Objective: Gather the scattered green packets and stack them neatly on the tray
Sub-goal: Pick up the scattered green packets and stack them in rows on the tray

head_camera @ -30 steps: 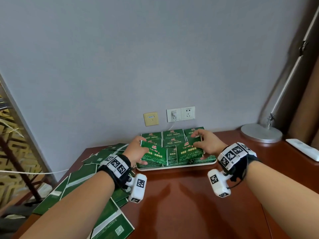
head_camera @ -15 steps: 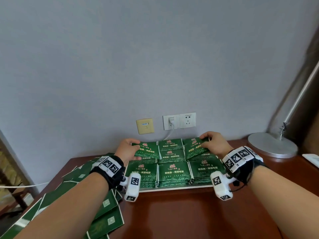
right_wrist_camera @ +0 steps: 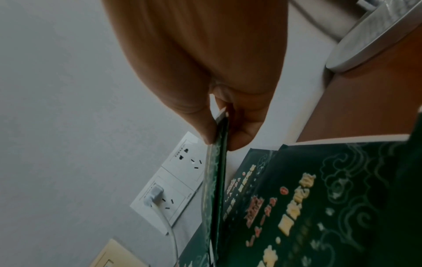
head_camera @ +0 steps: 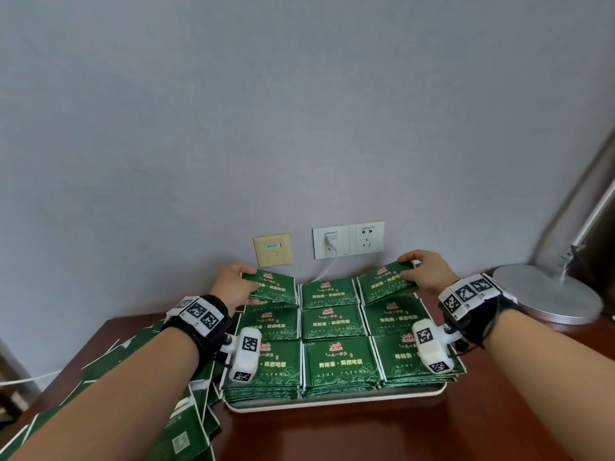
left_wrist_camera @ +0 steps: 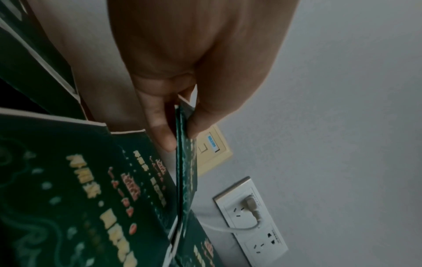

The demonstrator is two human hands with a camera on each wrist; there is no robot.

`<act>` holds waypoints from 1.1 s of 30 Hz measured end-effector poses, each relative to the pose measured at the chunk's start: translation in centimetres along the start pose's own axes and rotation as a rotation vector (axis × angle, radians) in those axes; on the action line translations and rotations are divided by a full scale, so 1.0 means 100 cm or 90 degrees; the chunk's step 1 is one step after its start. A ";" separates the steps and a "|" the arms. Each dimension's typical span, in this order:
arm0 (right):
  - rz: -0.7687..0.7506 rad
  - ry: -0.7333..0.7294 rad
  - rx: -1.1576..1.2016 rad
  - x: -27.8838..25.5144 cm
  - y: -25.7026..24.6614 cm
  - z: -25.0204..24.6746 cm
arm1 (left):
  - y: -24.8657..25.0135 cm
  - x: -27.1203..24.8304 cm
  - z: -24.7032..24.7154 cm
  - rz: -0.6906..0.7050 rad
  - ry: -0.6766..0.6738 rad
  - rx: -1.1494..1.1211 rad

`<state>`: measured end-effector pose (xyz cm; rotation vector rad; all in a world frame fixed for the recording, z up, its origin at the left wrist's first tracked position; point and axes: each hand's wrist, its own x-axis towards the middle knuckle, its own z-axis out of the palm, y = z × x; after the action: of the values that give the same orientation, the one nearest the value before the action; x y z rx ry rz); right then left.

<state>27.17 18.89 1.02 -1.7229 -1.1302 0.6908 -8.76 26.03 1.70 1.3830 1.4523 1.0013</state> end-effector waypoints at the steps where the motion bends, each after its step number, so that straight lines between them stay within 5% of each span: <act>1: 0.004 -0.008 -0.009 0.005 0.002 0.001 | -0.002 0.004 0.000 -0.004 -0.002 0.008; 14: 0.055 -0.008 -0.135 0.016 0.006 0.006 | -0.023 0.024 0.004 0.021 -0.031 0.197; 33: 0.030 -0.026 -0.274 0.011 0.002 0.012 | -0.026 0.023 -0.004 0.022 -0.086 0.277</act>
<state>26.73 20.30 0.43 -2.1070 -1.3417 0.5376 -9.95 28.17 -0.81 1.7516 1.6080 0.6159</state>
